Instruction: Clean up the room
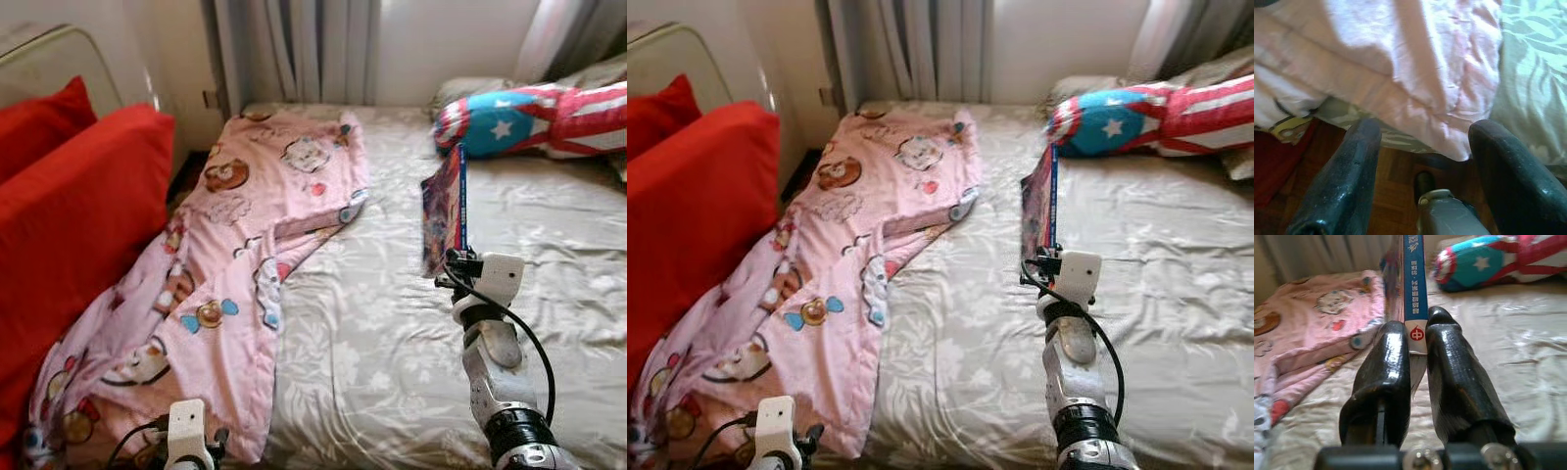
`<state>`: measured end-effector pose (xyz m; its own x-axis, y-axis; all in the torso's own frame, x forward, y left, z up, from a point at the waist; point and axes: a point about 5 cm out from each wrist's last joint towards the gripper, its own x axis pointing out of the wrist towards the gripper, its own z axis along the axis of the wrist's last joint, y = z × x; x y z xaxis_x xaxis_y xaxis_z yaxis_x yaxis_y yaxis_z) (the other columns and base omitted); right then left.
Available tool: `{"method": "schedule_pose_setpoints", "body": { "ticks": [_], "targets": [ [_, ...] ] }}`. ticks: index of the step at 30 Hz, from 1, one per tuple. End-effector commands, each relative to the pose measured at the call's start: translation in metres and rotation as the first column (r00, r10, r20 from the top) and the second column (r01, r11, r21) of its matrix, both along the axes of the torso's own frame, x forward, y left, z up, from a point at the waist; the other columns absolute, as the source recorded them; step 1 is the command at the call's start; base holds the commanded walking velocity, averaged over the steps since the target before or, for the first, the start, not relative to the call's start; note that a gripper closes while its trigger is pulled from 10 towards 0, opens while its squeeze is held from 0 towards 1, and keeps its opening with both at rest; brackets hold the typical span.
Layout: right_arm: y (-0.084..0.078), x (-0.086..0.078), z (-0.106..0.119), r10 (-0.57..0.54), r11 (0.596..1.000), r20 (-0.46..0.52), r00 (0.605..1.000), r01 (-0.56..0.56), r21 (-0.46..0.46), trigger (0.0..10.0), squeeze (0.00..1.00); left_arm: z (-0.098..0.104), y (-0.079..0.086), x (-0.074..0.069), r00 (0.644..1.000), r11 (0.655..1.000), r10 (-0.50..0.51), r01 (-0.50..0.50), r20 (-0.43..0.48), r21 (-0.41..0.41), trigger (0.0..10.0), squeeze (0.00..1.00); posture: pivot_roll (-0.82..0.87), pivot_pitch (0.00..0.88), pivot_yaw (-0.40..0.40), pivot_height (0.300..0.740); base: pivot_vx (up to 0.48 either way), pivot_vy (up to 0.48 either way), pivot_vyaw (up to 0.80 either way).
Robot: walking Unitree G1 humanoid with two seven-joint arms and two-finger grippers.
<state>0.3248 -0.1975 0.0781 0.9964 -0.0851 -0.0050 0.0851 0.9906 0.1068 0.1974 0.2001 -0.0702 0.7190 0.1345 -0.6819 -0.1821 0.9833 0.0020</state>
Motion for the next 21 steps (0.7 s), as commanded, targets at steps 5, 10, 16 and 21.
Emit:
{"method": "schedule_pose_setpoints", "body": {
  "ticks": [5,10,16,21],
  "targets": [
    [-0.003,-0.002,-0.002,-0.007,1.0,0.009,1.0,0.007,-0.009,10.0,0.0,-0.008,0.006,-0.017,0.999,1.0,0.016,-0.015,-0.052,0.017,10.0,0.0,-0.04,0.0,0.012,0.726,0.0,0.0,-0.73],
    [-0.001,-0.001,-0.002,0.006,1.0,0.003,1.0,-0.006,-0.009,10.0,0.0,-0.008,0.007,-0.019,0.999,1.0,0.023,-0.022,-0.045,0.013,10.0,0.0,-0.02,0.002,0.005,0.726,0.0,0.0,-0.72],
    [0.01,-0.001,-0.007,0.038,0.999,-0.013,0.999,-0.038,0.011,10.0,0.0,-0.01,0.008,-0.025,0.998,1.0,0.029,-0.028,-0.052,0.015,10.0,0.0,-0.01,0.008,0.003,0.726,0.0,0.0,-0.72],
    [0.02,0.0,-0.008,0.066,0.998,-0.016,0.998,-0.066,0.016,10.0,0.0,-0.01,0.015,-0.027,0.998,0.999,0.041,-0.04,-0.053,0.027,10.0,0.0,0.01,0.005,0.003,0.726,0.0,0.0,-0.72]
  ]
}}
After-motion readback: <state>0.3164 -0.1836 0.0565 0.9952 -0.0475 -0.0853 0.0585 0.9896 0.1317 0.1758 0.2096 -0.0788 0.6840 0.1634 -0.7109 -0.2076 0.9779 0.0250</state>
